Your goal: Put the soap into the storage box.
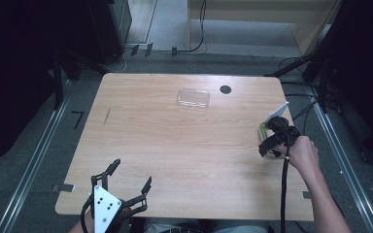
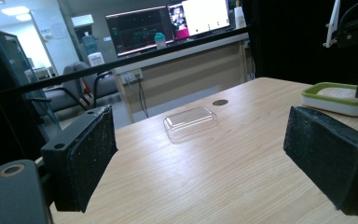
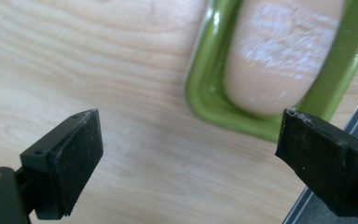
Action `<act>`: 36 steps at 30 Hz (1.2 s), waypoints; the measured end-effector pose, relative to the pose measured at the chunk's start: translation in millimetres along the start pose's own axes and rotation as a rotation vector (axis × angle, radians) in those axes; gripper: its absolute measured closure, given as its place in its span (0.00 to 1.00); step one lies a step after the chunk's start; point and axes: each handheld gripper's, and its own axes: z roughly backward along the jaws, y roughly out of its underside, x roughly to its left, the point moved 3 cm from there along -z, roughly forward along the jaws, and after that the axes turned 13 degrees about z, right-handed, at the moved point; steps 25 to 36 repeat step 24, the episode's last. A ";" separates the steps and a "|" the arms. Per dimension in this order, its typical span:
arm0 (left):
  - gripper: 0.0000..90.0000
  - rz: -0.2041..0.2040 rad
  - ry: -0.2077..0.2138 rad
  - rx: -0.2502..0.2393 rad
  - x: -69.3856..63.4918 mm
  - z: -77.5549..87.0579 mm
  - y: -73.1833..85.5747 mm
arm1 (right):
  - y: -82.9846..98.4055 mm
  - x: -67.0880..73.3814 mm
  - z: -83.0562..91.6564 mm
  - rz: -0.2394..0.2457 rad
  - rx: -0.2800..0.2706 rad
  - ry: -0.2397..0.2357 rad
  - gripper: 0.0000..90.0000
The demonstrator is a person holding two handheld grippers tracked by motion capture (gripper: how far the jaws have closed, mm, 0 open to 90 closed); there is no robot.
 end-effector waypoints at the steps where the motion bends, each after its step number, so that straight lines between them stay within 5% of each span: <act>1: 0.11 0.001 0.000 -0.001 -0.1 -0.1 0.0 | 1.4 2.6 -0.2 0.009 0.003 0.000 0.06; 20: 0.11 0.000 0.000 0.000 0.1 -0.2 -0.1 | 38.1 55.2 -25.0 0.154 0.071 -0.021 0.04; 36: 0.11 0.005 -0.002 -0.002 0.4 -0.3 -0.2 | 44.9 59.4 -29.5 0.170 0.063 -0.006 0.07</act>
